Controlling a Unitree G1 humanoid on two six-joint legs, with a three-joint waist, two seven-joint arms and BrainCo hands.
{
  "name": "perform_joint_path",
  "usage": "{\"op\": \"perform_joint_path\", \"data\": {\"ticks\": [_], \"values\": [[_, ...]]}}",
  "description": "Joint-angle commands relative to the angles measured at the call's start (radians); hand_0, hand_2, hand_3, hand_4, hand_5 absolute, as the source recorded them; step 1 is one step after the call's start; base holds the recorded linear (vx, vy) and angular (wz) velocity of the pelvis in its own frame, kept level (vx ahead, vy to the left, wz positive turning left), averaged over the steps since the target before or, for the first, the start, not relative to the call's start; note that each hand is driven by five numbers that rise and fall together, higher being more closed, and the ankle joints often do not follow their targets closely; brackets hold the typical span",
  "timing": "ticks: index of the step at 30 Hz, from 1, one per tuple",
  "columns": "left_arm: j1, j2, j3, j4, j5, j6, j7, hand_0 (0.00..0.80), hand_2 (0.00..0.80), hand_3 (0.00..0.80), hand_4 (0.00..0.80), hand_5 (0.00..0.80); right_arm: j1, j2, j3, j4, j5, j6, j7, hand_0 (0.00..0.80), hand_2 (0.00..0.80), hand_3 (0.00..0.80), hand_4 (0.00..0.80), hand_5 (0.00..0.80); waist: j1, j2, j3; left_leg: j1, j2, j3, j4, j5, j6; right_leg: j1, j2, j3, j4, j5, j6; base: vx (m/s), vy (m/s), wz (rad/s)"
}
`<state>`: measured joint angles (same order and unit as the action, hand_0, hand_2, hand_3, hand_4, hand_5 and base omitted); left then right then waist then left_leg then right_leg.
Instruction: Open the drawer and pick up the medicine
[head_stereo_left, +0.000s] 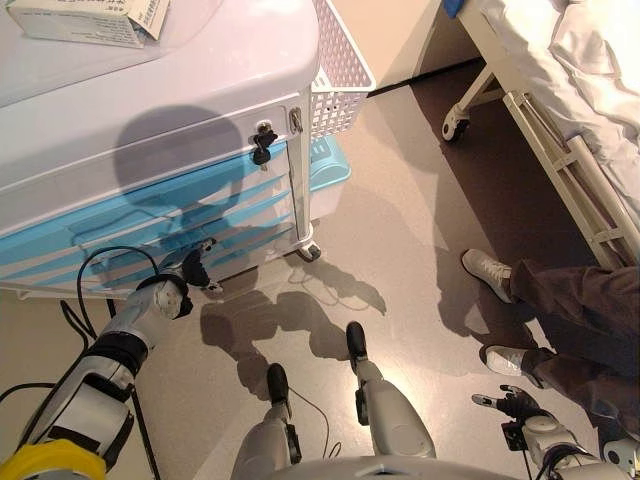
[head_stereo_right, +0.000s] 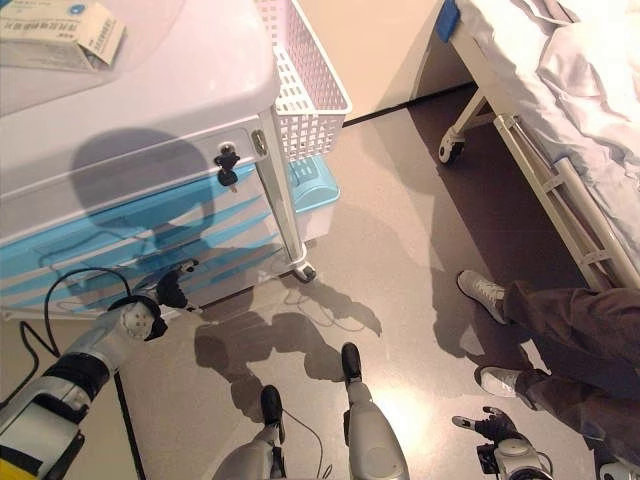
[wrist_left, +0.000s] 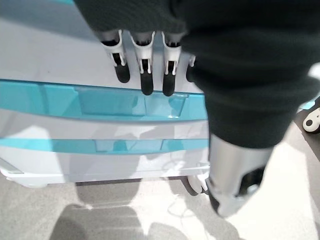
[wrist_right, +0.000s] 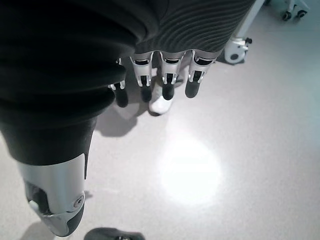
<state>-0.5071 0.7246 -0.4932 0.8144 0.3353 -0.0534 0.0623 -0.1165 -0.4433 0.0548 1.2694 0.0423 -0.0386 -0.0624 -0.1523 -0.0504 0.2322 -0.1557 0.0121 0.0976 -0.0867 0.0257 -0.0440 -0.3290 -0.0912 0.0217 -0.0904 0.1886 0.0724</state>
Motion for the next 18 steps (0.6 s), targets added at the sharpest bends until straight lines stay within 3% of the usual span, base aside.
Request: {"op": "perform_joint_path", "data": {"ticks": [1,6,8,18], "values": [[-0.055,0.036,0.08,0.012,-0.032,-0.009,0.057,0.0,0.0,0.0,0.0,0.0,-0.004,-0.011,0.046,0.015,0.029,-0.012,-0.012,0.0,0.0,0.0,0.0,0.0,-0.009,0.001,-0.036,-0.069,-0.035,-0.072,0.061,-0.019,0.032,0.023,-0.024,-0.007,0.043,-0.047,0.08,0.0,0.0,0.0],[-0.008,0.014,0.116,0.016,-0.06,-0.011,0.049,0.0,0.0,0.0,0.0,0.0,0.005,-0.007,0.041,0.014,0.023,-0.011,-0.01,0.0,0.0,0.0,0.0,0.0,-0.006,0.003,-0.049,-0.05,-0.034,-0.076,0.056,-0.022,0.031,0.042,-0.022,-0.01,0.04,-0.05,0.079,0.0,0.0,0.0],[0.079,-0.045,0.195,0.027,-0.144,-0.017,0.045,0.0,0.0,0.0,0.0,0.0,0.012,0.003,0.028,0.023,0.014,-0.006,-0.009,0.0,0.0,0.0,0.0,0.0,0.006,0.005,-0.077,-0.022,-0.036,-0.081,0.05,-0.027,0.029,0.07,-0.02,-0.016,0.035,-0.057,0.076,0.036,-0.037,0.02],[0.309,-0.204,0.365,0.015,-0.344,-0.03,0.007,0.0,0.0,0.0,0.0,0.0,0.045,0.029,-0.013,0.054,0.008,0.008,0.007,0.0,0.0,0.0,0.0,0.0,0.04,0.026,-0.171,0.082,-0.038,-0.117,0.019,-0.025,0.022,0.191,-0.018,-0.071,0.032,-0.096,0.069,0.044,-0.04,0.13]]}}
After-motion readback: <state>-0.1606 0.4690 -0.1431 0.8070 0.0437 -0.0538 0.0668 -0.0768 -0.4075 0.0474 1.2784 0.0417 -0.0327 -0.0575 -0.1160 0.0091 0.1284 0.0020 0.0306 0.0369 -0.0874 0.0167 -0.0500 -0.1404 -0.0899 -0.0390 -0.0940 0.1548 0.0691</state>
